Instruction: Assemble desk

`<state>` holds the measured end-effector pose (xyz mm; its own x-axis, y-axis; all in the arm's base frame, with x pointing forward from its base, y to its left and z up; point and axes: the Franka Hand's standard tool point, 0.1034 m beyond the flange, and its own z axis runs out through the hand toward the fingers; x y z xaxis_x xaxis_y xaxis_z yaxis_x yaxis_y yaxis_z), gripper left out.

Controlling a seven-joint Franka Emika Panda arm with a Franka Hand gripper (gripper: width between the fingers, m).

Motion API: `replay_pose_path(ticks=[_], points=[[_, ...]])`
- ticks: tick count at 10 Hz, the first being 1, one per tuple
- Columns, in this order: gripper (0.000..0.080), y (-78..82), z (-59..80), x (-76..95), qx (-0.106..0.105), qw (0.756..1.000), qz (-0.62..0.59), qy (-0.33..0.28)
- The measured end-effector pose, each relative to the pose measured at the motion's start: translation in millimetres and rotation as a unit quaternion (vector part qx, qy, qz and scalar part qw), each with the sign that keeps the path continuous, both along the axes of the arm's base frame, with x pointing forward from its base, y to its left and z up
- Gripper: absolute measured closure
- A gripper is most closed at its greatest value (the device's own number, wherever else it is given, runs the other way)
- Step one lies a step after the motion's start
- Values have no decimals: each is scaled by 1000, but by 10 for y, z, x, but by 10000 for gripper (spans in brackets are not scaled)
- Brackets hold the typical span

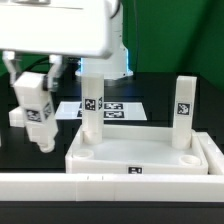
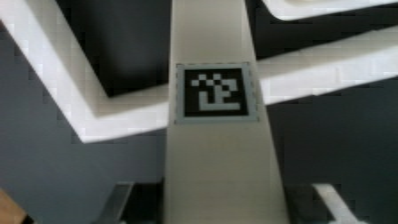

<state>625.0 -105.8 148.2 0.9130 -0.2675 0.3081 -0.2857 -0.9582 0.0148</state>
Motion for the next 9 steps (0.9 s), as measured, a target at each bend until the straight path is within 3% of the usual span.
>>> replay_pose_path(ticks=[2,3,5,8,9], points=[[509,378,149,154,10,1000,-1,-2],[509,539,157,179,18,1000,-15,-5],[509,532,61,159,11,1000,-10,-7],[509,569,72,165,13,1000,-10,-8],[509,753,151,170,21,1000,-11,-14]])
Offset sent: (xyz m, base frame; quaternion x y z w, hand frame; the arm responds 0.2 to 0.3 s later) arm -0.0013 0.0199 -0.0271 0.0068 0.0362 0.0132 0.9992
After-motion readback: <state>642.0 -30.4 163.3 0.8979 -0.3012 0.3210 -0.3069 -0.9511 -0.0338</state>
